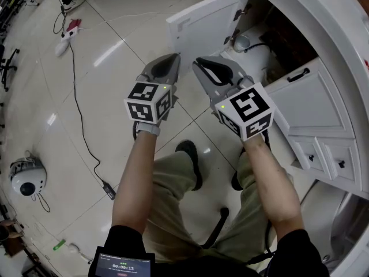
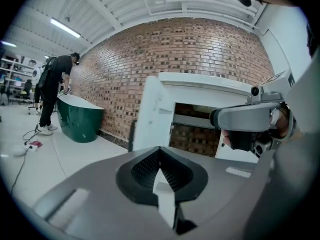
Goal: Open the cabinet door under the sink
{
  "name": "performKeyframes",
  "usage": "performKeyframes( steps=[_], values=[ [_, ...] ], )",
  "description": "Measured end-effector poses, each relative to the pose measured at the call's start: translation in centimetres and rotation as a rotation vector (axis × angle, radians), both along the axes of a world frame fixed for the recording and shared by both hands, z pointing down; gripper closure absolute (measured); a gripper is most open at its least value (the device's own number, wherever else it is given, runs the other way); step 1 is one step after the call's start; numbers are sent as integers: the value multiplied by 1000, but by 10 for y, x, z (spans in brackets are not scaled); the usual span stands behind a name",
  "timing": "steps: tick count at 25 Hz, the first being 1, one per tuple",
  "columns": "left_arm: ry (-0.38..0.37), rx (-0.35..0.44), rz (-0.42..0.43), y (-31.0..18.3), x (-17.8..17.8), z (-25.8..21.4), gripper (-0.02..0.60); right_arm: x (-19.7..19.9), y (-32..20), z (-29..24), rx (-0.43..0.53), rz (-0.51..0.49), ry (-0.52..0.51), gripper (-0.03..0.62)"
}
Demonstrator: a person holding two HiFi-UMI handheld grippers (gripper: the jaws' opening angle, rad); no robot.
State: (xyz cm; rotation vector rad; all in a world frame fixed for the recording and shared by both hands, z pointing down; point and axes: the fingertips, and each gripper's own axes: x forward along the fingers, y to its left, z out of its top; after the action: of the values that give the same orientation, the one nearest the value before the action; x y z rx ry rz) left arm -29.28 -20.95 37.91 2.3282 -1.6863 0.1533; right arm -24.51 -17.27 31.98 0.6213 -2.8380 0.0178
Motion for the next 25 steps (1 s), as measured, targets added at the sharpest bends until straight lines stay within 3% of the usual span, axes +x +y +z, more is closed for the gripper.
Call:
performKeyframes(
  steps=[10,16,25],
  values=[
    [0,17,-8,4,-1,-10,566,12,4,6,-2,7,44,569],
    [-59,41,28,9,27,-21,566,28,2,-1,1,29,27,569],
    [-72,114,79,36,76,-54,566,62,20,-8,4,72,14,569]
  ],
)
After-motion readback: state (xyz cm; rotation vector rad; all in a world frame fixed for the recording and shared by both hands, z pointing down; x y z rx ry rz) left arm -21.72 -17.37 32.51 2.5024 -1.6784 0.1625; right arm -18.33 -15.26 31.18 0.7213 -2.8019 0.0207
